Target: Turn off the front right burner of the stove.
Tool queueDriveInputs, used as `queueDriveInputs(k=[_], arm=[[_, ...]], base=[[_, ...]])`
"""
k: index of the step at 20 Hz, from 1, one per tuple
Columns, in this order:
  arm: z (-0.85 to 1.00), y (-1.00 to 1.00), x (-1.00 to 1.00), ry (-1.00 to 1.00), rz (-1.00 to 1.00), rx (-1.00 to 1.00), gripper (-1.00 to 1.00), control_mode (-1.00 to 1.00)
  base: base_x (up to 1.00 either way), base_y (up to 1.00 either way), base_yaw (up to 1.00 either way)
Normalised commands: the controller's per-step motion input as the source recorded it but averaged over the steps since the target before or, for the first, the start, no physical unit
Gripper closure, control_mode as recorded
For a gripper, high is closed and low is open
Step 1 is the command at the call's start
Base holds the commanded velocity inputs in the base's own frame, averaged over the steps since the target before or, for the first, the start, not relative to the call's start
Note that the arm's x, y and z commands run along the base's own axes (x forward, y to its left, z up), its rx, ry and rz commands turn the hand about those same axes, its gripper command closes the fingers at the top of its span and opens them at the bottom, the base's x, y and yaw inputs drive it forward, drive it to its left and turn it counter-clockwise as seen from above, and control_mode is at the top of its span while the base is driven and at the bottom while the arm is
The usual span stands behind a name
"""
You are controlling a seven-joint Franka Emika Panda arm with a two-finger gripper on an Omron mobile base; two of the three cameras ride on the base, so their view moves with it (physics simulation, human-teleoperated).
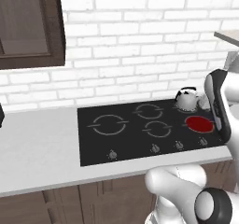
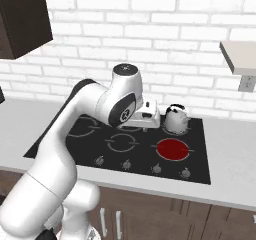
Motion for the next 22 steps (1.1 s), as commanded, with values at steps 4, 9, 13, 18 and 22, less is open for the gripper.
queueDriveInputs(k=[4,9,13,18,22], arm=[[-0.42,-1.0,-0.2,0.0,0.0,0.0,-1.0,-1.0],[-0.51,-1.0,-0.02,0.0,-0.01,0.0,-1.0,-1.0],[-0.62,-1.0,0.21,0.05,-0.03,0.0,-1.0,-1.0],[-0.72,-0.8,0.54,0.04,0.0,0.0,-1.0,-1.0],[-0.7,-0.04,0.73,0.01,0.0,0.0,-1.0,-1.0]], base=[[0.0,0.0,0.0],[0.0,0.0,0.0],[0.0,0.0,0.0],[0.0,0.0,0.0],[0.0,0.0,0.0]])
